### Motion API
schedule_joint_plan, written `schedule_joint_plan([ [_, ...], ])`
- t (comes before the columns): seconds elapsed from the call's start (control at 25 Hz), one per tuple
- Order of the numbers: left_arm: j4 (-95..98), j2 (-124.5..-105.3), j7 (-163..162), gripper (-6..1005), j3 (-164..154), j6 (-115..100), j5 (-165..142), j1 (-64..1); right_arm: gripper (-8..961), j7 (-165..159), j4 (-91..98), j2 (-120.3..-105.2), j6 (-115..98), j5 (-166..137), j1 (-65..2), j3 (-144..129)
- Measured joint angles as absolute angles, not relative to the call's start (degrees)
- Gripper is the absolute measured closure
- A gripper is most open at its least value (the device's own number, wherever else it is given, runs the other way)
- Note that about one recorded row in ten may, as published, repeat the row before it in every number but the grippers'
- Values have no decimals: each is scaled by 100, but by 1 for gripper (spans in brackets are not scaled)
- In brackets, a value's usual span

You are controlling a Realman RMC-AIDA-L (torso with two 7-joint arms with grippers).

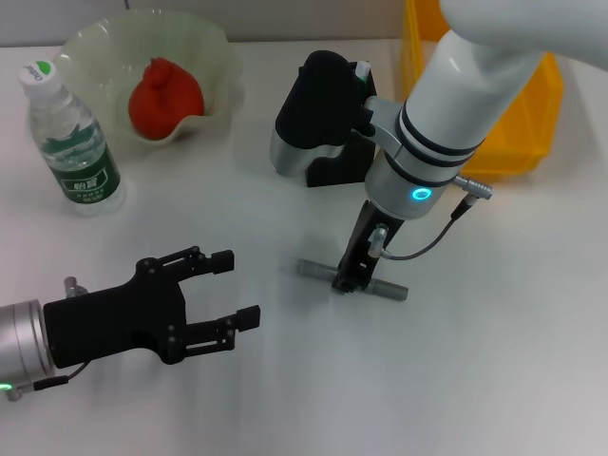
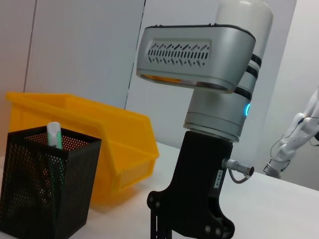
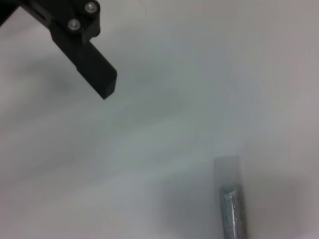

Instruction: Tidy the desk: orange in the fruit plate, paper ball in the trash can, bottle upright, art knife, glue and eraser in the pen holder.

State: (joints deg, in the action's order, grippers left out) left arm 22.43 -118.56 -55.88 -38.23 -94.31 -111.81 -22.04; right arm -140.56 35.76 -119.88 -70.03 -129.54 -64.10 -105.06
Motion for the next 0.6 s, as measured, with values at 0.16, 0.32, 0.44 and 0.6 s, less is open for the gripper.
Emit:
schedule_joint_plan([
  [0.16, 2241, -11856, -5588, 198, -3823, -9431, -11174, -2206, 759, -14047, 3585, -11988, -7005, -12953, -6404, -10566],
  [0.32, 2241, -11856, -5584, 198, -3823, -9431, -11168, -2206, 768, -14037, 3683, -11988, -7005, -12947, -6361, -10565],
  [0.44, 2236, -11856, -5581, 198, -3823, -9412, -11168, -2206, 774, -14035, 3709, -11988, -7006, -12946, -6347, -10526],
  [0.6, 2232, -11856, -5581, 198, -3823, -9401, -11156, -2179, 790, -14032, 4033, -11971, -7074, -12946, -6107, -10490],
])
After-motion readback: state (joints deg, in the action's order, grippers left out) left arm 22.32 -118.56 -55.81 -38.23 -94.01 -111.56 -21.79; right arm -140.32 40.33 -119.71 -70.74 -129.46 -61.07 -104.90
